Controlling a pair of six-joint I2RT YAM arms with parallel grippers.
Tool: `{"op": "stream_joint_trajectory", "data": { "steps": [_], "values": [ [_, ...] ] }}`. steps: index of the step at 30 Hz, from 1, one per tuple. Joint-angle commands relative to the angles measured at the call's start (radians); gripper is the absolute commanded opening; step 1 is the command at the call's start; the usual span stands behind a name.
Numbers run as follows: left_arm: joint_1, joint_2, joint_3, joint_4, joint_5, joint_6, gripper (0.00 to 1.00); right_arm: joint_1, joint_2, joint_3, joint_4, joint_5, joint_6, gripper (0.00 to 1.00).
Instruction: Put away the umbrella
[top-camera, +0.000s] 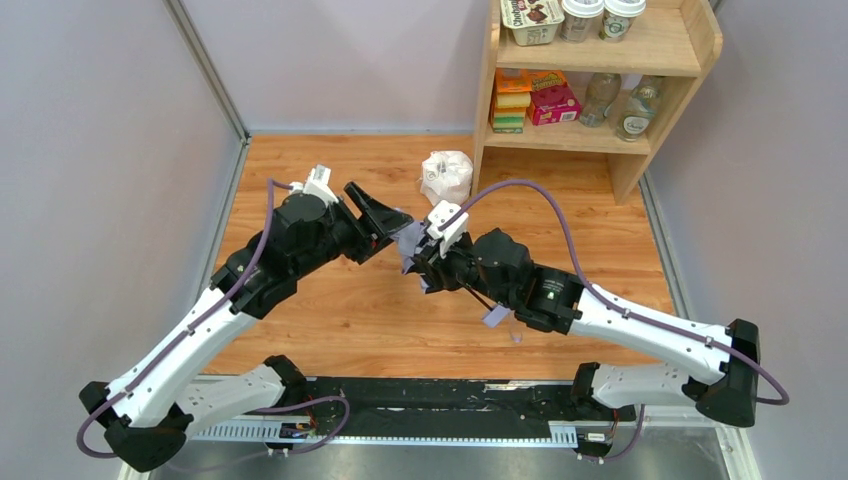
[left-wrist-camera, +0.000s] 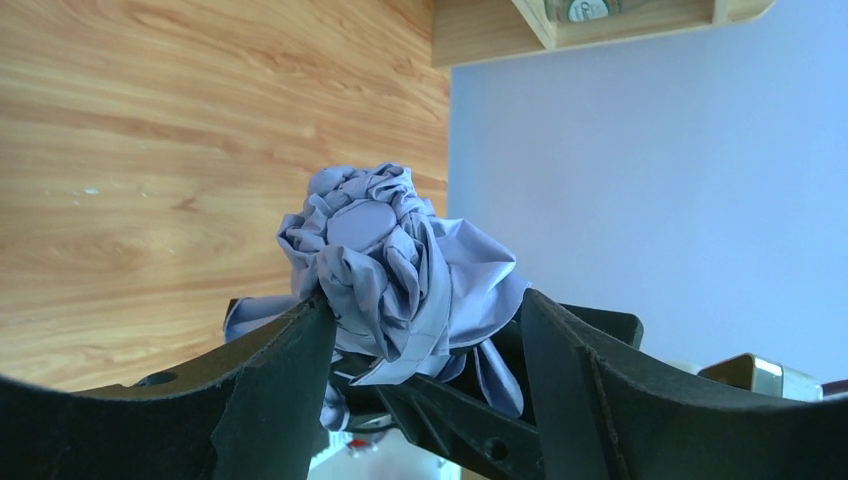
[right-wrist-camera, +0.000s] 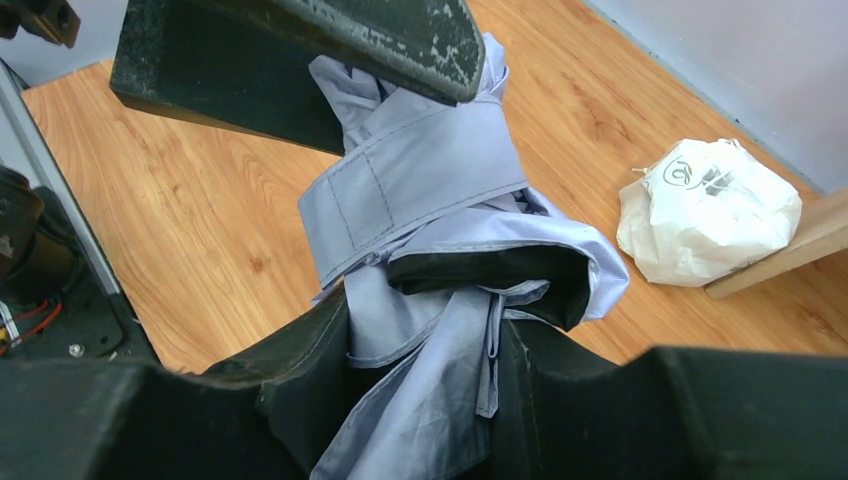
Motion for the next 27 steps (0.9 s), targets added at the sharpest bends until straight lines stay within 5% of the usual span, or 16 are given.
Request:
{"op": "stream_joint_trajectory", "data": {
  "steps": [1, 12, 19, 27],
  "values": [
    [0.015, 0.025, -0.071, 0.113, 0.089, -0.089, 0.75, 0.05, -0.087, 0.015, 0.244, -0.103, -0.058, 0.0],
    [0.022, 0.079, -0.016, -0.005, 0.124, -0.129, 0.76, 0.076, -0.087, 0.054, 0.18, 0.072, -0.158, 0.0],
    [0.022, 0.062, -0.073, 0.083, 0.126, -0.155, 0.76, 0.076, -0.102, 0.038, 0.224, 0.008, -0.158, 0.0],
    [0.022, 0.079, -0.05, -0.021, 0.132, -0.143, 0.77, 0.077, -0.122, 0.086, 0.174, 0.093, -0.206, 0.0]
  ]
}}
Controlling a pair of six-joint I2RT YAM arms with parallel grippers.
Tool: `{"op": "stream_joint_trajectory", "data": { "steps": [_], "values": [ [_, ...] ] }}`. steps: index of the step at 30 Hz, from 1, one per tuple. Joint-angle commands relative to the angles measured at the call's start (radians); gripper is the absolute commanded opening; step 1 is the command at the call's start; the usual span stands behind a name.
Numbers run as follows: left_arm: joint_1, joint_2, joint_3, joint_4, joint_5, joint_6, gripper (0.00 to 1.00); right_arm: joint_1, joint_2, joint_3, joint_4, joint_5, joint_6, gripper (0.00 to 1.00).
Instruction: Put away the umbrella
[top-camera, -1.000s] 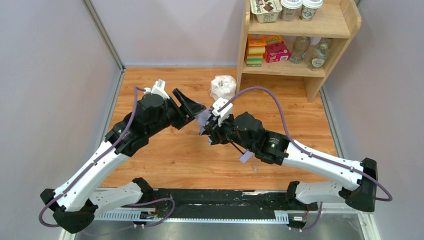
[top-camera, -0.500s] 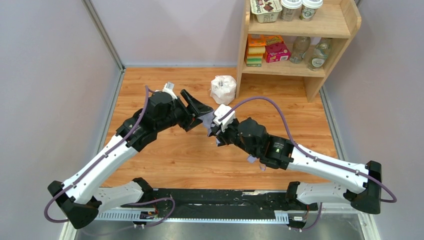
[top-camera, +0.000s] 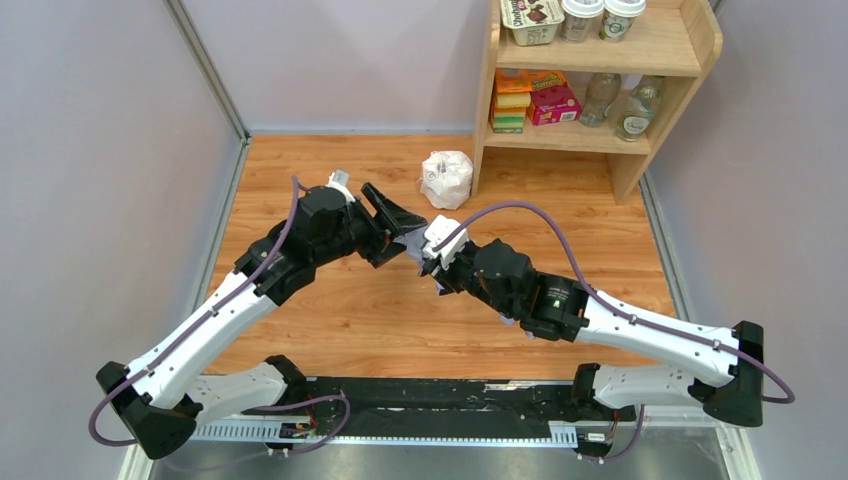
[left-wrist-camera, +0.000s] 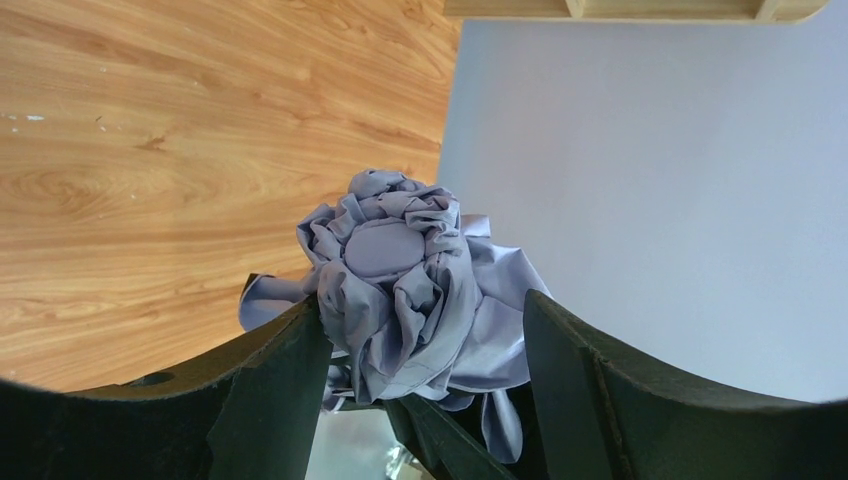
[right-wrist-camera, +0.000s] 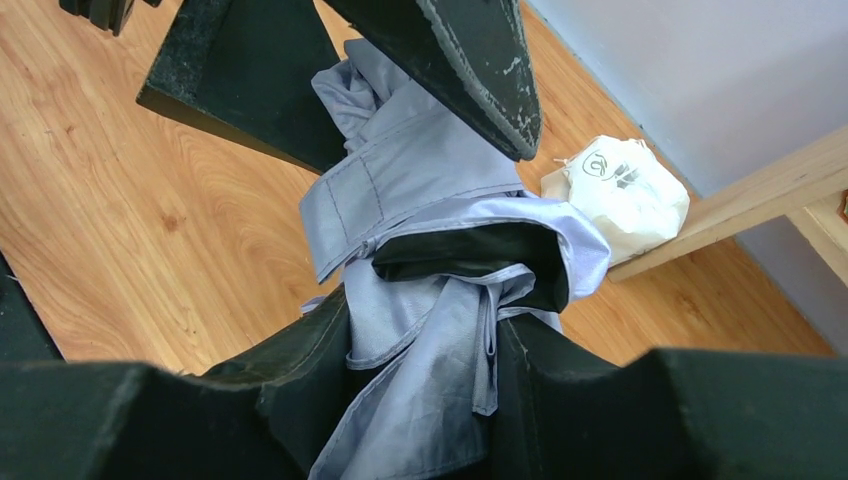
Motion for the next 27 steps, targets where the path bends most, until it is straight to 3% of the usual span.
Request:
{"op": "stream_joint_trajectory", "data": {
  "steps": [1, 8, 16, 19, 21, 22, 23, 24, 25, 27],
  "values": [
    [-0.004, 0.003, -0.001, -0.085, -0.01, 0.006, 0.77, 0.023, -0.076, 0.133, 0.181, -0.042, -0.026, 0.0],
    [-0.004, 0.02, 0.034, -0.082, -0.044, 0.13, 0.75, 0.031, -0.103, 0.157, 0.136, -0.072, -0.028, 0.0],
    [-0.004, 0.02, 0.005, 0.092, 0.006, 0.196, 0.69, 0.028, -0.079, 0.153, 0.18, -0.112, 0.014, 0.0],
    [-0.004, -0.009, -0.07, 0.251, 0.058, 0.138, 0.52, 0.028, -0.037, 0.139, 0.229, -0.094, 0.01, 0.0],
    [-0.004, -0.023, -0.076, 0.262, 0.068, 0.13, 0.41, 0.026, -0.017, 0.125, 0.26, -0.083, 0.017, 0.0],
    [-0.004, -0.031, -0.073, 0.258, 0.068, 0.148, 0.26, 0.026, -0.008, 0.125, 0.268, -0.08, 0.015, 0.0],
    [-0.004, -0.035, -0.07, 0.245, 0.066, 0.158, 0.22, 0.026, 0.004, 0.128, 0.265, -0.074, 0.015, 0.0],
    [-0.004, -0.049, -0.065, 0.242, 0.053, 0.185, 0.11, 0.025, 0.016, 0.133, 0.254, -0.06, 0.021, 0.04],
    [-0.004, -0.054, -0.064, 0.225, 0.043, 0.198, 0.08, 0.023, 0.029, 0.137, 0.24, -0.049, 0.036, 0.14],
    [-0.002, -0.071, -0.051, 0.211, 0.013, 0.254, 0.0, 0.015, 0.03, 0.136, 0.178, -0.04, 0.07, 0.46]
  ]
}}
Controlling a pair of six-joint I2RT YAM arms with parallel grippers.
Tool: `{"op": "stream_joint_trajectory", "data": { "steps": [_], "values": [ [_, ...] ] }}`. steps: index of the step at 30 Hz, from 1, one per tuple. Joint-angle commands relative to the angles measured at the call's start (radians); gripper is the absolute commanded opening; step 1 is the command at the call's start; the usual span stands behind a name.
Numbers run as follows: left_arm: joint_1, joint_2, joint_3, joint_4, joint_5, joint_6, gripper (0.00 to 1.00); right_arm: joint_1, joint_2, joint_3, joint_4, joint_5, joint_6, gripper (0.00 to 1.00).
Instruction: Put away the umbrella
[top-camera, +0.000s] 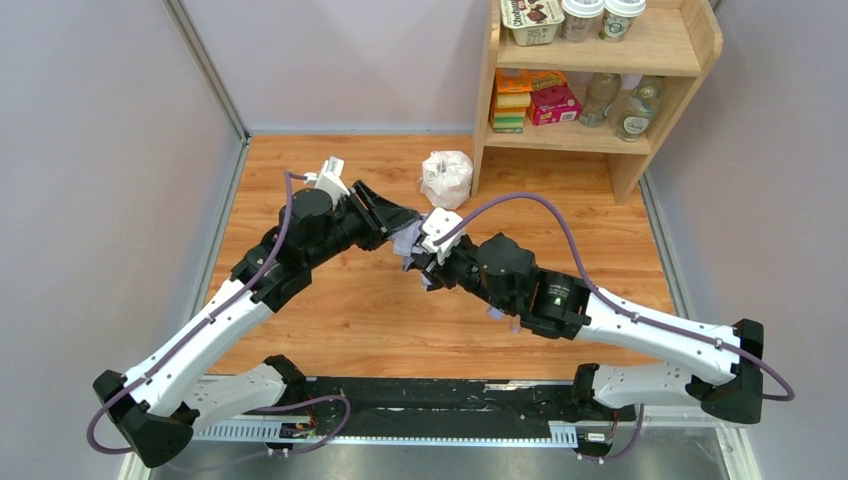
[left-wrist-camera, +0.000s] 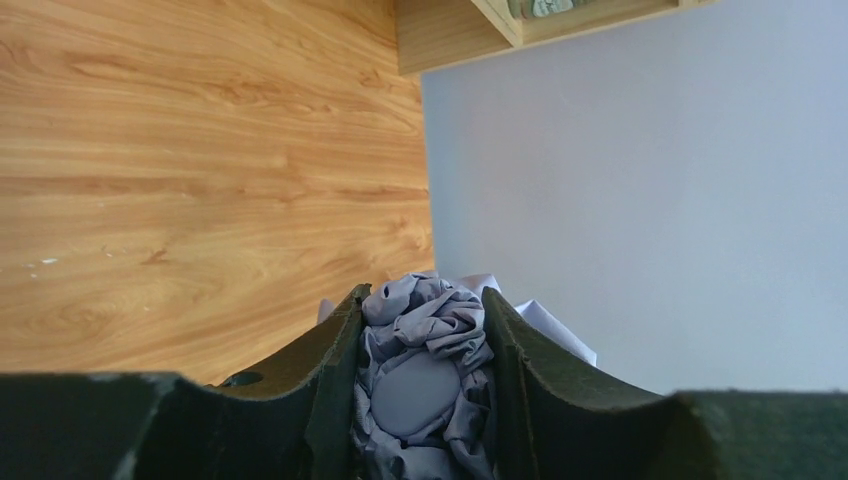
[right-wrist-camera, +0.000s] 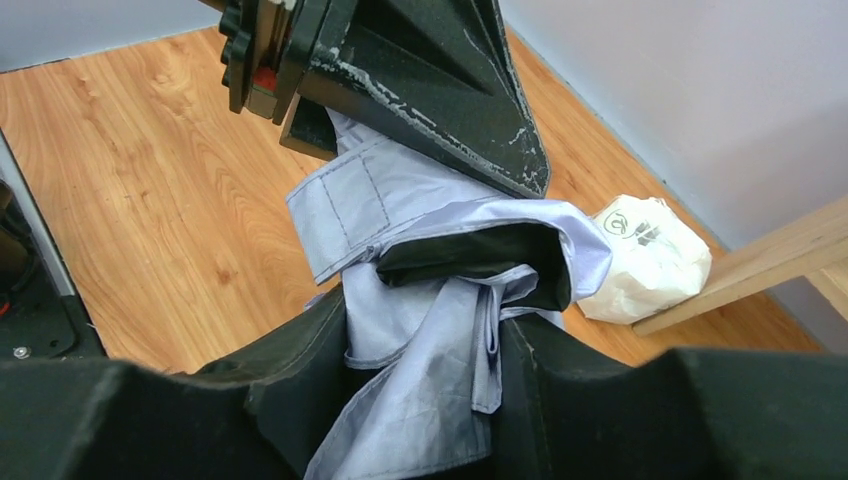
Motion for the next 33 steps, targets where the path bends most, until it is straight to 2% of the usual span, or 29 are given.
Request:
{"op": "stream_joint_trajectory", "data": {
  "steps": [1, 3, 4, 6, 10, 15, 17, 20, 23, 27, 33],
  "values": [
    [-0.02, -0.041, 0.025, -0.006, -0.011, 0.157, 0.0, -0.004, 0.003, 0.055, 0.134, 0.009, 0.082, 0.59],
    [-0.02, -0.052, 0.055, -0.035, -0.072, 0.279, 0.0, -0.008, -0.039, 0.01, 0.114, 0.014, 0.113, 0.84],
    [-0.02, -0.056, 0.075, -0.034, -0.074, 0.402, 0.0, -0.008, -0.068, -0.013, 0.093, 0.02, 0.133, 0.92],
    [-0.02, -0.059, 0.105, -0.048, -0.164, 0.586, 0.0, -0.01, -0.126, -0.056, 0.039, 0.044, 0.171, 1.0],
    [-0.022, -0.056, 0.106, -0.04, -0.206, 0.877, 0.0, -0.022, -0.276, -0.164, -0.053, 0.126, 0.268, 1.0],
    [-0.041, -0.065, 0.053, 0.053, -0.186, 1.044, 0.0, -0.031, -0.413, -0.281, -0.148, 0.274, 0.351, 1.0],
    [-0.087, -0.058, 0.014, 0.092, -0.224, 1.141, 0.0, -0.038, -0.433, -0.313, -0.179, 0.291, 0.395, 1.0],
    [-0.152, -0.036, -0.078, 0.156, -0.302, 1.187, 0.0, -0.039, -0.451, -0.347, -0.191, 0.311, 0.436, 1.0],
    [-0.201, -0.03, -0.275, 0.298, -0.374, 1.181, 0.0, -0.039, -0.459, -0.372, -0.191, 0.324, 0.476, 1.0],
    [-0.281, 0.035, -0.546, 0.638, -0.532, 1.181, 0.0, -0.042, -0.465, -0.41, -0.193, 0.324, 0.526, 1.0],
    [-0.304, 0.21, -0.742, 0.921, -0.597, 1.006, 0.0, -0.045, -0.467, -0.456, -0.197, 0.261, 0.576, 1.0]
  ]
}}
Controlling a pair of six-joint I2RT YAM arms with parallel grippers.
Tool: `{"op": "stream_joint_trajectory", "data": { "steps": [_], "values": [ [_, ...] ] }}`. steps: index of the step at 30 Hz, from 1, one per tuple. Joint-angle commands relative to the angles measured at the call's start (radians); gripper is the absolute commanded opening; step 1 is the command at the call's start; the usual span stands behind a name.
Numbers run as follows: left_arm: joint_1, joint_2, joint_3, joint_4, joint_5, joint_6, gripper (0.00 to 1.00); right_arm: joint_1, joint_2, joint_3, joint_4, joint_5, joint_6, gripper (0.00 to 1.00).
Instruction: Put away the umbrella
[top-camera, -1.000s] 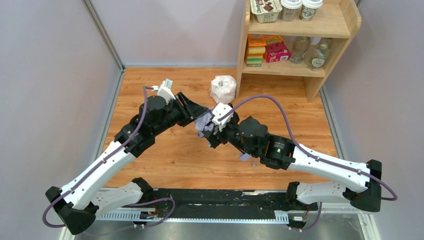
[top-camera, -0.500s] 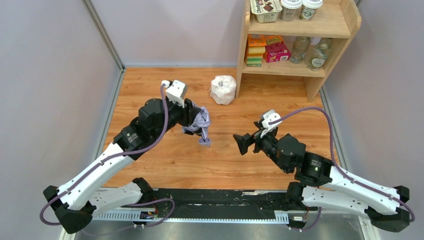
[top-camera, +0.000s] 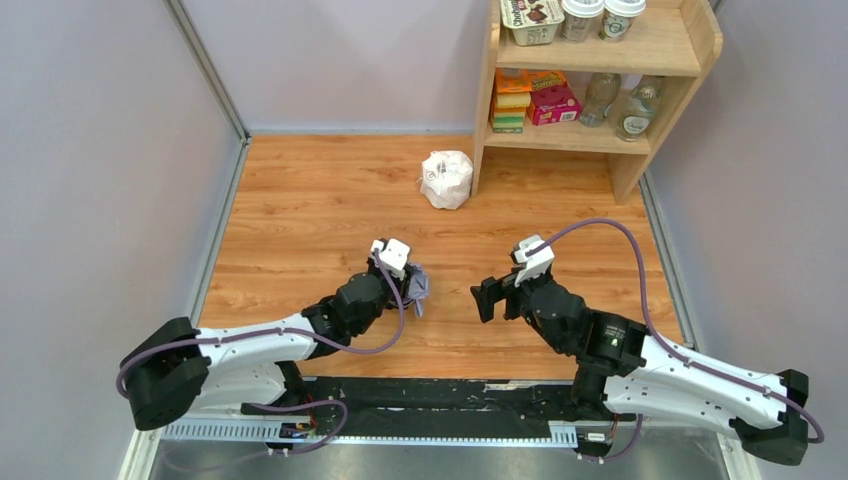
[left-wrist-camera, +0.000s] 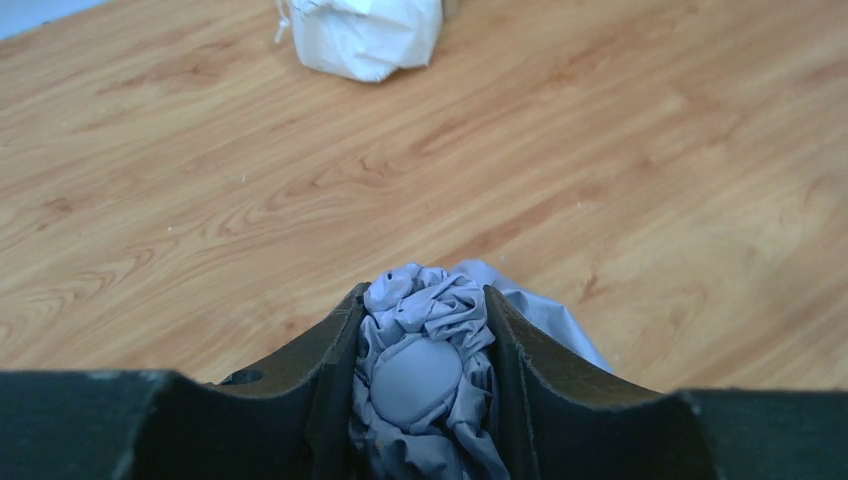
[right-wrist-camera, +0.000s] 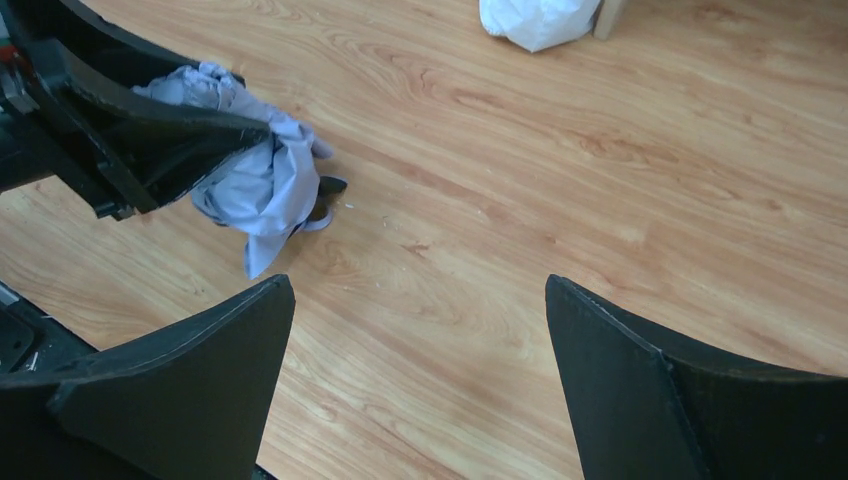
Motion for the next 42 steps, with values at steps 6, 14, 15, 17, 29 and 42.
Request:
{"op": "stream_joint_trajectory", "data": {
  "steps": [6, 14, 15, 17, 29, 42],
  "values": [
    [0.014, 0.02, 0.096, -0.293, 0.04, -0.29, 0.0, -0.014, 0.017, -0.008, -0.045, -0.101, 0.081, 1.0],
    [0.28, -0.048, 0.207, -0.461, 0.919, -0.459, 0.22, -0.037, 0.065, 0.007, -0.074, -0.189, 0.087, 1.0],
    [0.305, -0.008, 0.247, -0.518, 0.959, -0.432, 0.25, -0.037, 0.07, 0.007, -0.072, -0.196, 0.088, 1.0],
    [0.345, 0.069, 0.281, -0.521, 1.055, -0.413, 0.25, -0.037, 0.077, 0.009, -0.072, -0.203, 0.09, 1.0],
    [0.488, 0.25, 0.353, -0.576, 1.056, -0.382, 0.73, -0.04, 0.105, 0.019, -0.123, -0.235, 0.098, 1.0],
    [0.52, -0.082, 0.69, -1.141, 0.631, -0.161, 0.75, -0.041, 0.051, 0.079, -0.178, -0.028, 0.156, 1.0]
  ]
}}
